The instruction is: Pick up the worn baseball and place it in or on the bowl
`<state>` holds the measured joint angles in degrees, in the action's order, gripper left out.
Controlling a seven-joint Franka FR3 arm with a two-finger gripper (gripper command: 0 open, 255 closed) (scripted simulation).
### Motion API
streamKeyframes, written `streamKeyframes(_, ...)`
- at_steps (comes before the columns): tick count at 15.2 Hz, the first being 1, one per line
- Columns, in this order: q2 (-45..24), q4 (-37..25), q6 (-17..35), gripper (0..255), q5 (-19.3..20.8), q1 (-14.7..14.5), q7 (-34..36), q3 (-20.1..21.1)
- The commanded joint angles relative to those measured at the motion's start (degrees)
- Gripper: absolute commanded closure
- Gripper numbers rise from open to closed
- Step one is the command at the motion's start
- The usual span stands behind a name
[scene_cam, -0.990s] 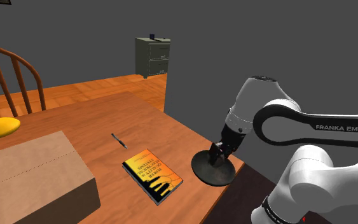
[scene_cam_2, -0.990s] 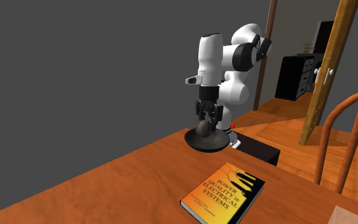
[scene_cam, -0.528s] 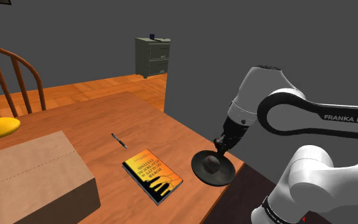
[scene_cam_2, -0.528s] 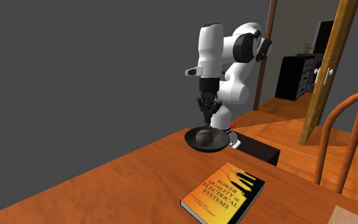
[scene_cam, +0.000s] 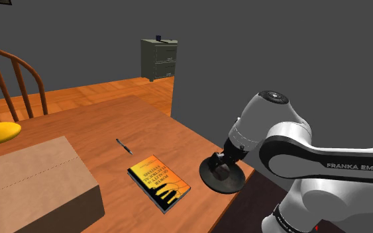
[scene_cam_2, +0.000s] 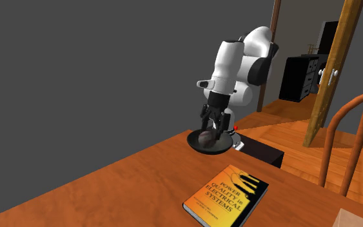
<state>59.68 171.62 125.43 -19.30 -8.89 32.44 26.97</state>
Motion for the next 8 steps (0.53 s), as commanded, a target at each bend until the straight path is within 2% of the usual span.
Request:
streamKeyframes(1, -1.2, 1.2, 2.6, 0, -0.6, 0.0, 0.1, 0.8)
streamKeyframes(4, -3.5, 2.2, 5.8, 0, -1.3, 0.1, 0.1, 1.6)
streamKeyframes(8, -3.6, 2.3, 5.9, 0, -0.9, -0.2, 0.3, 1.3)
